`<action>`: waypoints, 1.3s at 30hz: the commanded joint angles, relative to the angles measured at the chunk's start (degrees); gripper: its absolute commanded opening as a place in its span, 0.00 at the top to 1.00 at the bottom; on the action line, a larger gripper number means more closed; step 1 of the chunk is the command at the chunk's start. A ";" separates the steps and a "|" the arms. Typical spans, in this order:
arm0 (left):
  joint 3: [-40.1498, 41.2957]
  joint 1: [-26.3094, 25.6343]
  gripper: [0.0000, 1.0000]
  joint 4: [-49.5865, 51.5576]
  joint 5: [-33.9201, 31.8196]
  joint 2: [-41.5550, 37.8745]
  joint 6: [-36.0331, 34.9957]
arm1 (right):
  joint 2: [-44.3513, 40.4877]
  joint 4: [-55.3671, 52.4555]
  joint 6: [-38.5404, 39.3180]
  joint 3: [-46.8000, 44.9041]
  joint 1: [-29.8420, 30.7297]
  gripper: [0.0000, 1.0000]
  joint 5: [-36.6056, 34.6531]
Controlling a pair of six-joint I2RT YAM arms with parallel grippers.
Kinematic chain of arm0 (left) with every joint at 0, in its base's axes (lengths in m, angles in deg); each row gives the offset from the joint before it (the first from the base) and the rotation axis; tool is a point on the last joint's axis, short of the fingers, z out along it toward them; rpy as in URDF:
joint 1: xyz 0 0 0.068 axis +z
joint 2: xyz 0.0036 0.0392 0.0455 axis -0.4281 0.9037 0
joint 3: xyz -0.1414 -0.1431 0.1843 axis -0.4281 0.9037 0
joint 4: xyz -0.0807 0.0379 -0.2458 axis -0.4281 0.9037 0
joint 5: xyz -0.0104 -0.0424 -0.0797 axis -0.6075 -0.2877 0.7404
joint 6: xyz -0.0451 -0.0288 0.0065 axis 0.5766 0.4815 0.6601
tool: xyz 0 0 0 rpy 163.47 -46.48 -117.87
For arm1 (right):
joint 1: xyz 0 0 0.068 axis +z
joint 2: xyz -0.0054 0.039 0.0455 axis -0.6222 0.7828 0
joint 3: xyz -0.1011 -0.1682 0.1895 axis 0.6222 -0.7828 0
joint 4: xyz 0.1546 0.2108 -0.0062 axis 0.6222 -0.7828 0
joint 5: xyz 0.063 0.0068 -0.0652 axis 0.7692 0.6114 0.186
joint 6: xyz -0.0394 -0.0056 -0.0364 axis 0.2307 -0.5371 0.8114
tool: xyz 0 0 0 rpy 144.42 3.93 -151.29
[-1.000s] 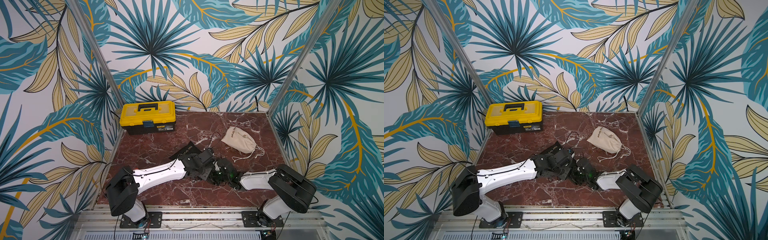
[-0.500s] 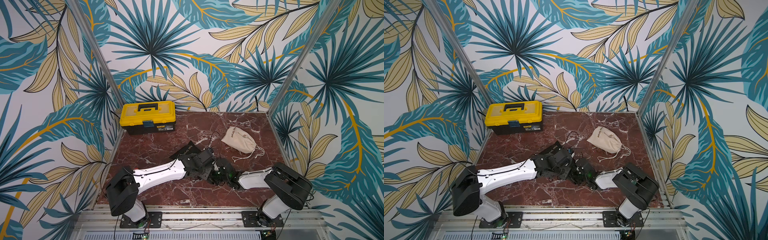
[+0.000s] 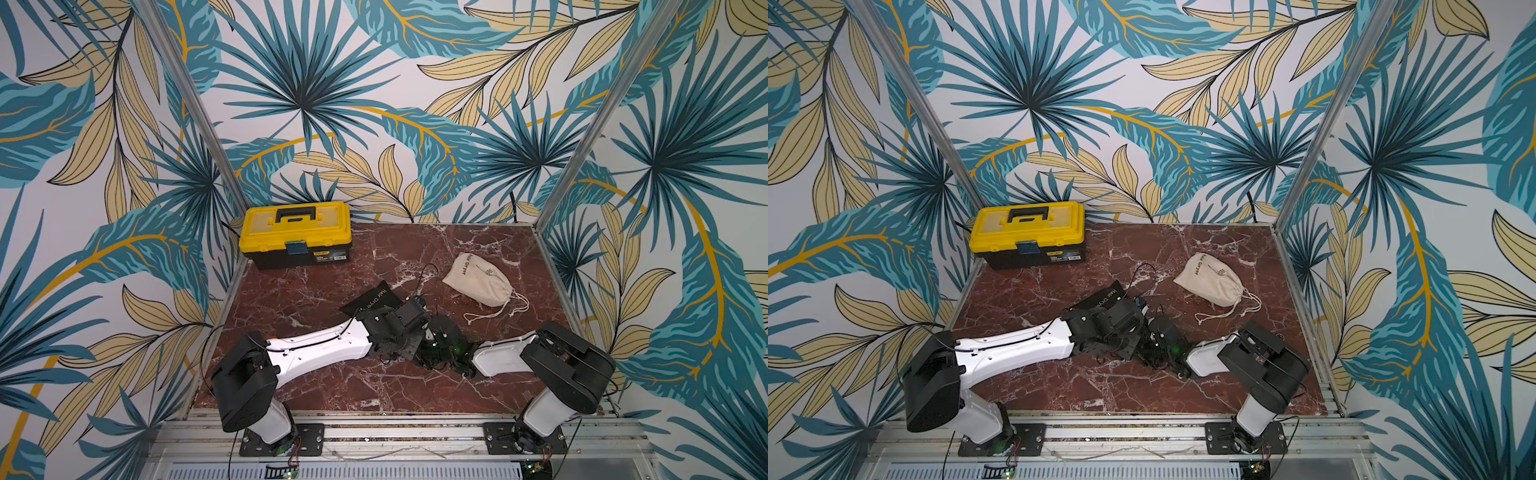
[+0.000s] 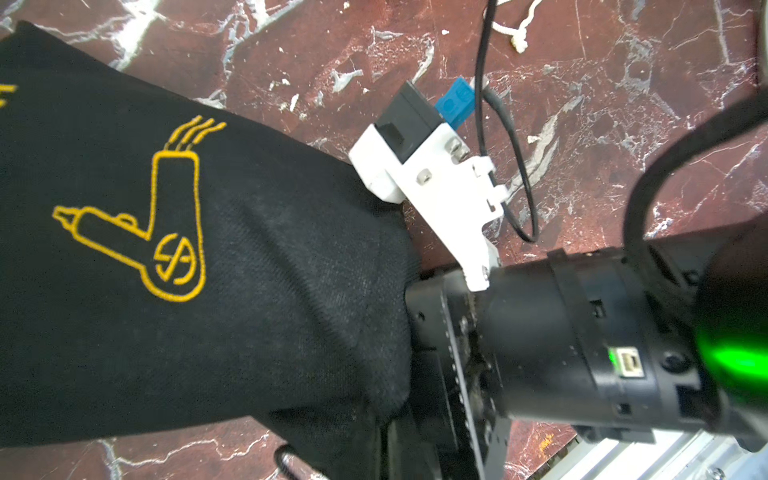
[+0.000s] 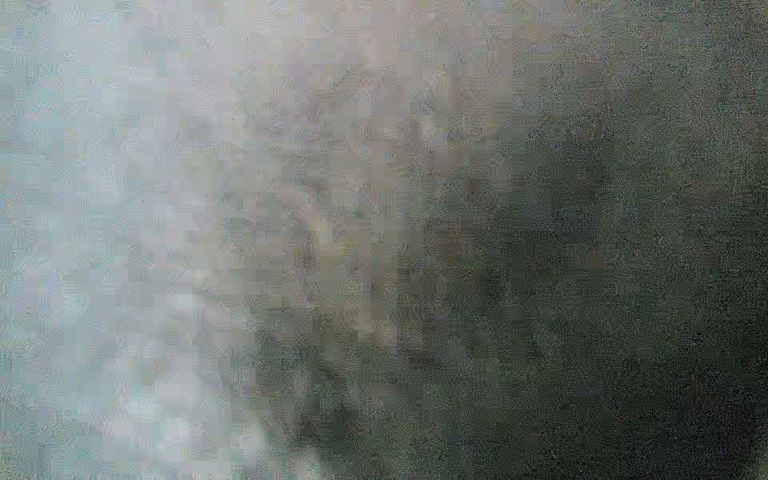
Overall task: Pack away hair dryers
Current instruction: Adjust the hair dryer in the drawstring bag.
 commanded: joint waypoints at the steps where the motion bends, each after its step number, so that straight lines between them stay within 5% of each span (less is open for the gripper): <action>1: 1.46 -0.35 1.00 -2.11 1.83 -1.62 0.64 | 0.58 2.91 -1.27 0.53 0.51 0.85 -1.12; 6: 2.78 -0.28 1.00 -2.23 1.53 -2.59 1.16 | -2.00 1.03 -1.00 0.20 0.46 0.81 -2.79; 16: 4.61 -0.35 1.00 -2.28 1.42 -4.14 2.13 | -1.26 4.67 -3.09 0.03 0.29 0.95 -4.51; 18: 5.04 -0.34 1.00 -2.22 1.15 -4.56 2.15 | -1.36 3.95 -2.52 -0.05 0.29 0.90 -4.25; 23: 5.73 -0.23 1.00 -2.20 0.60 -4.56 2.04 | -7.37 -7.65 3.44 0.12 0.20 0.60 -3.03; 31: 6.28 0.17 1.00 -2.27 0.07 -4.50 2.22 | -18.93 -20.21 7.61 -5.51 0.20 0.51 -2.21; 36: 7.17 0.25 0.86 -2.20 -0.26 -5.67 2.13 | -26.19 -30.19 11.37 -6.01 0.19 0.51 -2.36; 39: 8.05 0.21 0.68 -2.20 -0.99 -7.50 2.89 | -32.53 -39.98 13.33 -6.19 0.11 0.50 -5.30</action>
